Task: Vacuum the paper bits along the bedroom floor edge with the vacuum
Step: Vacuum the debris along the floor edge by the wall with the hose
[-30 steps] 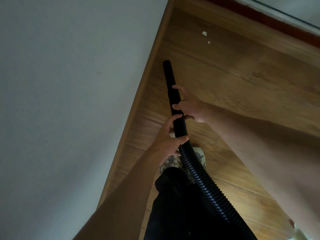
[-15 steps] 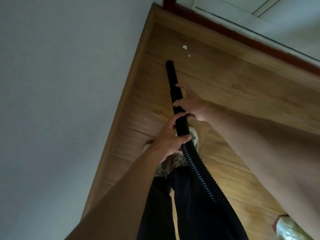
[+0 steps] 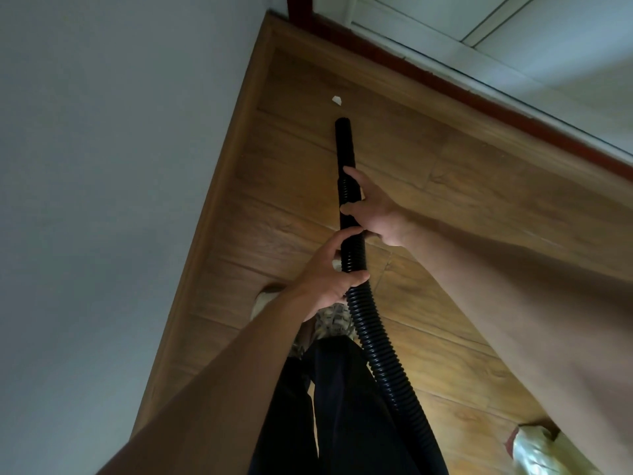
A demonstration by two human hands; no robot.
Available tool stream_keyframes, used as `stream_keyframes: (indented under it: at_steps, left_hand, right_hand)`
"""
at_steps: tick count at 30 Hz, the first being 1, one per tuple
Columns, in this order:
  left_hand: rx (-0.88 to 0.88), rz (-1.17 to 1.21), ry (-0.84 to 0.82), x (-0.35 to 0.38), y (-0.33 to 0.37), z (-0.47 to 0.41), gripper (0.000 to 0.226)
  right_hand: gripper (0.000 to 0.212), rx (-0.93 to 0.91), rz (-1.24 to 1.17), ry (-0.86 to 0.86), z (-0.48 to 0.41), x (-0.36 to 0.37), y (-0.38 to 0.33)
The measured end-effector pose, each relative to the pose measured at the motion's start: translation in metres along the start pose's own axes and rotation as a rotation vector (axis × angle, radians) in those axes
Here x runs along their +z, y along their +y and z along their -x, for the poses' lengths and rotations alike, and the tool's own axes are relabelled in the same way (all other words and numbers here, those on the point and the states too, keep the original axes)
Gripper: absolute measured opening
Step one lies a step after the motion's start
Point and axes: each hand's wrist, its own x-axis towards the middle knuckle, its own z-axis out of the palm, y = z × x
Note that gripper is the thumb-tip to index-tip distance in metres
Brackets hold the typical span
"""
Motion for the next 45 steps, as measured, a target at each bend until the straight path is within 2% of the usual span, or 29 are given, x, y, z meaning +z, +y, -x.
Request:
stream_keyframes:
  at_steps: [18,33,40,45]
  left_hand:
    - [0.048,-0.026,0.03,-0.01,0.02,-0.018,0.068]
    - [0.135,0.001,0.199,-0.046,0.027,-0.02,0.071]
    - [0.158,-0.02,0.235,-0.053,0.031,-0.025,0.072]
    - [0.161,-0.048,0.233,-0.05,0.031,-0.029,0.07]
  right_hand:
    - [0.071,-0.07,0.111,0.032,-0.028,-0.005,-0.022]
    - [0.075,-0.136,0.316,-0.095,-0.055,0.04,-0.072]
    - [0.071,-0.177,0.383,-0.082,-0.064,0.047,-0.084]
    - [0.071,-0.151,0.323,-0.096,-0.063,0.04,-0.081]
